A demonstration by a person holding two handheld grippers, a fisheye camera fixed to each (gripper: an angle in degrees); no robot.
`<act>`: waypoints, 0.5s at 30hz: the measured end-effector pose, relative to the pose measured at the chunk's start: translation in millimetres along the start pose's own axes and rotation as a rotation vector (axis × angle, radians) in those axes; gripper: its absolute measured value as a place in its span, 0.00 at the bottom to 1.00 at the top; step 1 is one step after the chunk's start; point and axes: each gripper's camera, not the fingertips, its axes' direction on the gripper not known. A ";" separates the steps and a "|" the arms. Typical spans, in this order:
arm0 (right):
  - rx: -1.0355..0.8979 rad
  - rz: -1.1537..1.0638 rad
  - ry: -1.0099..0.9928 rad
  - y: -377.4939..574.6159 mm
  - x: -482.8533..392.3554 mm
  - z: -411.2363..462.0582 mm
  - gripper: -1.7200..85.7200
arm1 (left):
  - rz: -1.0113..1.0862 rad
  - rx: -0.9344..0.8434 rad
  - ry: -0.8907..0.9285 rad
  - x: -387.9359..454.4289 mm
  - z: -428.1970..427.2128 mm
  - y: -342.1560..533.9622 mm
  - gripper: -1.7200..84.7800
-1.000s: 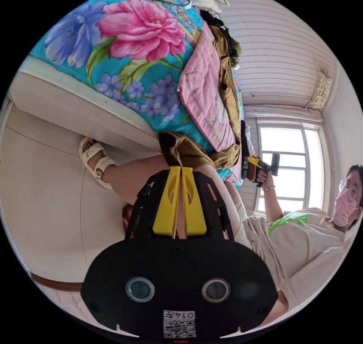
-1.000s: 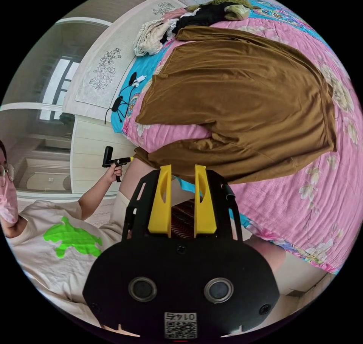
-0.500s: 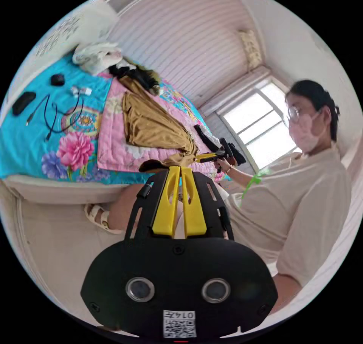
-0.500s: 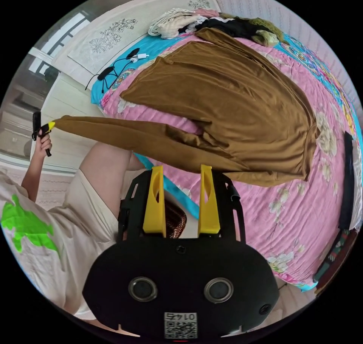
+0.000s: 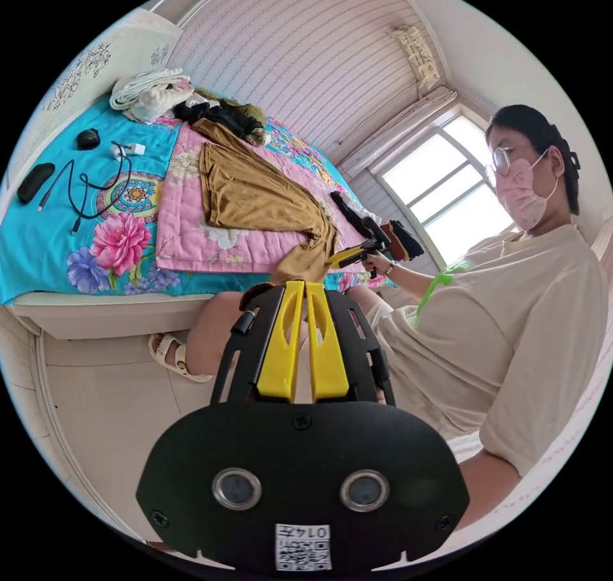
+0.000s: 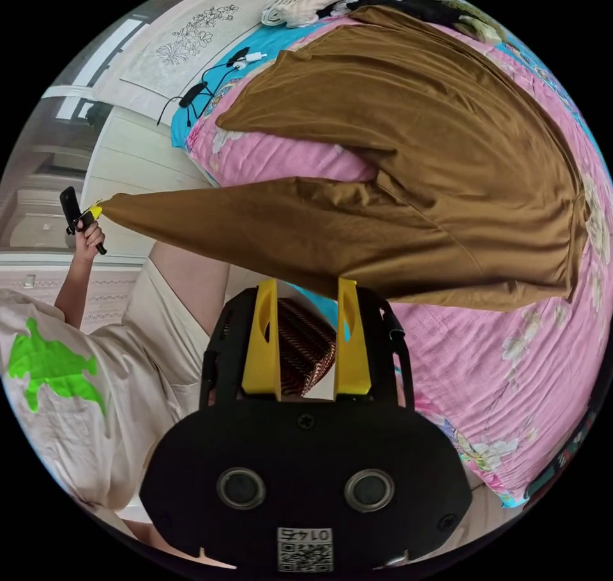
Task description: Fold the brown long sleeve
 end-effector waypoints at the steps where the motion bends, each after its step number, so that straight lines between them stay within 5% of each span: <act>1: 0.002 -0.004 0.005 0.3 -1.5 -2.3 0.18 | 0.003 0.038 0.026 8.6 -4.6 -9.8 0.01; 10: 0.073 -0.023 0.062 -7.6 -9.1 -37.5 0.20 | -0.111 0.040 0.000 44.0 -25.0 -161.6 0.01; 15: 0.139 0.048 0.289 -12.9 -2.7 -60.1 0.25 | -0.124 0.007 -0.008 49.7 -13.5 -256.2 0.01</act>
